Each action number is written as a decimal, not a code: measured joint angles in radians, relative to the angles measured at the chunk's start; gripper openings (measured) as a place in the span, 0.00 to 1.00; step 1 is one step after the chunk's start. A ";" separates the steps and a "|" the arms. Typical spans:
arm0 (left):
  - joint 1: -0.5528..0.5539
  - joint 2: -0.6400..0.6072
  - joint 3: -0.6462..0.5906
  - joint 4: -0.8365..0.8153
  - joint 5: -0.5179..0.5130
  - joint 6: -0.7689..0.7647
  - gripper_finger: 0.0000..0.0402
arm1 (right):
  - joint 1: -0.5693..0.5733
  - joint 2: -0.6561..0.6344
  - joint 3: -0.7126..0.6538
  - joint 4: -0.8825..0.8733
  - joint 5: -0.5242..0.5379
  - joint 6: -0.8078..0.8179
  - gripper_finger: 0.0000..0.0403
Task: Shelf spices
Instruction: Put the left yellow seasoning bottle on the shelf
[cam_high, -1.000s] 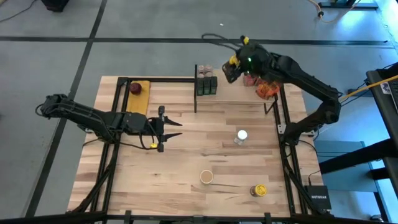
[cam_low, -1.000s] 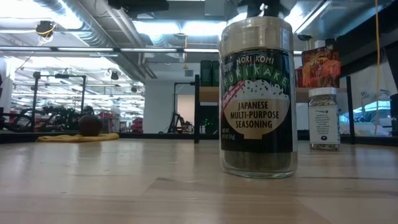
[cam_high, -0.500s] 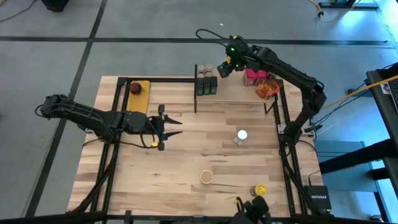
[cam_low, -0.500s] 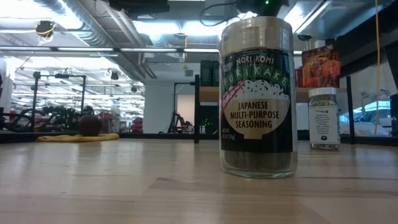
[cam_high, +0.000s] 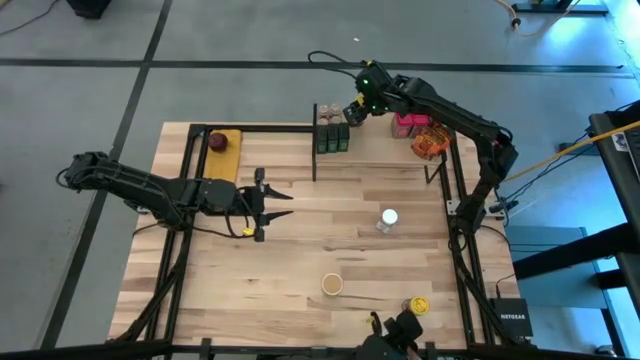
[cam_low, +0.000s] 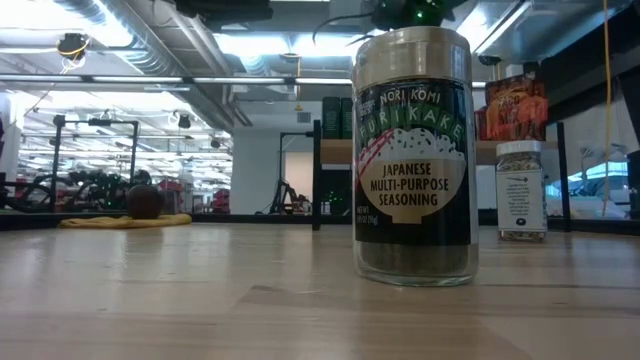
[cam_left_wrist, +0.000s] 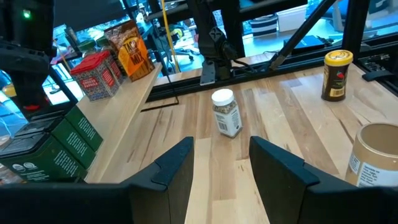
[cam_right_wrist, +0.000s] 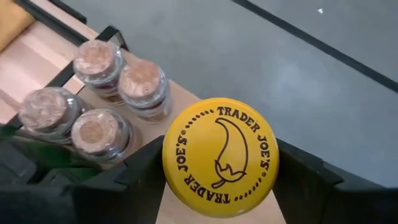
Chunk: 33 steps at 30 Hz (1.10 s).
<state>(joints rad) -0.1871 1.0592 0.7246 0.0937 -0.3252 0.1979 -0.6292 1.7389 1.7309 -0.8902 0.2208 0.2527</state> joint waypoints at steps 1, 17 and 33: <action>0.000 0.000 0.000 0.000 0.000 0.001 0.37 | 0.000 0.001 0.000 0.001 -0.007 -0.001 0.62; 0.000 0.000 0.000 -0.004 0.000 -0.011 0.37 | 0.000 0.001 0.000 0.003 -0.018 -0.011 0.68; -0.001 0.000 0.000 -0.009 0.008 -0.020 0.37 | 0.002 0.000 0.088 -0.053 -0.011 -0.044 0.68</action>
<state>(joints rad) -0.1879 1.0592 0.7246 0.0845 -0.3176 0.1783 -0.6277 1.7393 1.8188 -0.9428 0.2099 0.2092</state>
